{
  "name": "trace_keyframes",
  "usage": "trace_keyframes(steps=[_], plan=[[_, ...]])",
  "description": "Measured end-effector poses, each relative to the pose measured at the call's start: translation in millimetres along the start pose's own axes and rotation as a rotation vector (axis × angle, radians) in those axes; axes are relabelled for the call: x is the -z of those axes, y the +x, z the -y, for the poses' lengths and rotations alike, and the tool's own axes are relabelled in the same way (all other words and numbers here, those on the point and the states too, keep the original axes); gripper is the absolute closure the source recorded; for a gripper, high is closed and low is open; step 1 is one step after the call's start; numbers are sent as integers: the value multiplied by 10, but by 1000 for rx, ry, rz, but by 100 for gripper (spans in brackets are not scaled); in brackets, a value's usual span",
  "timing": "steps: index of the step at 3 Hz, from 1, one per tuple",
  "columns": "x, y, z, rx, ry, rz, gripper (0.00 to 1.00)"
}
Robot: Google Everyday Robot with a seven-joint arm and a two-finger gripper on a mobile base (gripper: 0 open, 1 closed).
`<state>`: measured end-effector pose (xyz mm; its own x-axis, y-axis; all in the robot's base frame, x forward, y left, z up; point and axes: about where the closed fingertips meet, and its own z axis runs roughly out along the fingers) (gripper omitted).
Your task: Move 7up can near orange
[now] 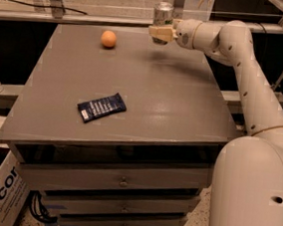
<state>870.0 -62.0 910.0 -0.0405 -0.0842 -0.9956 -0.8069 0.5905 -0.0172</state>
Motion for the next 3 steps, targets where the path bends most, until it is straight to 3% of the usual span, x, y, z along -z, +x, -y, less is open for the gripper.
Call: trace_keyframes(steps=[1, 3], plan=[[-3, 1, -2, 0, -1, 0, 100], [-194, -9, -125, 110, -14, -48, 100]])
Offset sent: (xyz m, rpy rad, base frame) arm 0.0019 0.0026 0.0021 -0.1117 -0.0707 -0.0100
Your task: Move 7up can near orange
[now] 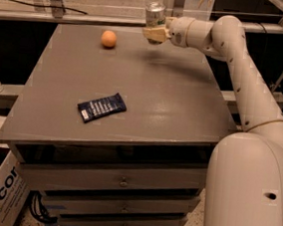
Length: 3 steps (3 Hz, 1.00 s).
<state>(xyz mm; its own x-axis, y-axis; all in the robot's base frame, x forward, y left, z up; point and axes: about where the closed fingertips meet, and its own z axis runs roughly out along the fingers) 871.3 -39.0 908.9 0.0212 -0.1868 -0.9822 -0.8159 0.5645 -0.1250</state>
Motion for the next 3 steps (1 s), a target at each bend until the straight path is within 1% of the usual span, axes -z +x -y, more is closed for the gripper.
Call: trace_keyframes(steps=[1, 3], plan=[[-145, 8, -74, 35, -10, -17, 100], [-463, -14, -211, 59, -31, -10, 100]])
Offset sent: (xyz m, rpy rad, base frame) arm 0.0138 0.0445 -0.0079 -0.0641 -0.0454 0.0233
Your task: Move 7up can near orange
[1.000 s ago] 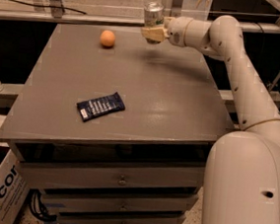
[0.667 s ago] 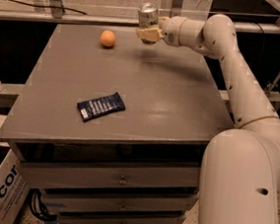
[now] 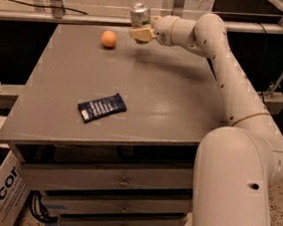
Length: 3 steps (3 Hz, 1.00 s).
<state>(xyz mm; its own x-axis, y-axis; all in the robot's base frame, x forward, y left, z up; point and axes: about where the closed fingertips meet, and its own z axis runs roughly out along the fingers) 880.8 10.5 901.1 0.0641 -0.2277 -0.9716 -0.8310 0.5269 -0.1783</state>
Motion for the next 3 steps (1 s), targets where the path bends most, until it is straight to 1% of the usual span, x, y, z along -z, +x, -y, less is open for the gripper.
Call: trace_keyframes(steps=[1, 2, 3], plan=[[-144, 2, -78, -5, -16, 9, 100], [-210, 29, -118, -9, -25, 7, 100], [-333, 90, -171, -15, -38, -5, 100]])
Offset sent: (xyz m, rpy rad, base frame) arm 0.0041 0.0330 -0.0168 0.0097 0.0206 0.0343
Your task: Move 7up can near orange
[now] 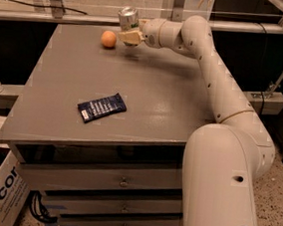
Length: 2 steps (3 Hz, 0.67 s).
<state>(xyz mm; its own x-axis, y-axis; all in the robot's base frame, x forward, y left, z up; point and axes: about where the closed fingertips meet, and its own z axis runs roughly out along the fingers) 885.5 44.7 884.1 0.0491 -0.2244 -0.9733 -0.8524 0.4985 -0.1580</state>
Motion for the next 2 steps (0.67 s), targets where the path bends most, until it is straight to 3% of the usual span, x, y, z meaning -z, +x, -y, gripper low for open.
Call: trace_keyframes(steps=[2], plan=[[-246, 77, -111, -20, -35, -9, 100]])
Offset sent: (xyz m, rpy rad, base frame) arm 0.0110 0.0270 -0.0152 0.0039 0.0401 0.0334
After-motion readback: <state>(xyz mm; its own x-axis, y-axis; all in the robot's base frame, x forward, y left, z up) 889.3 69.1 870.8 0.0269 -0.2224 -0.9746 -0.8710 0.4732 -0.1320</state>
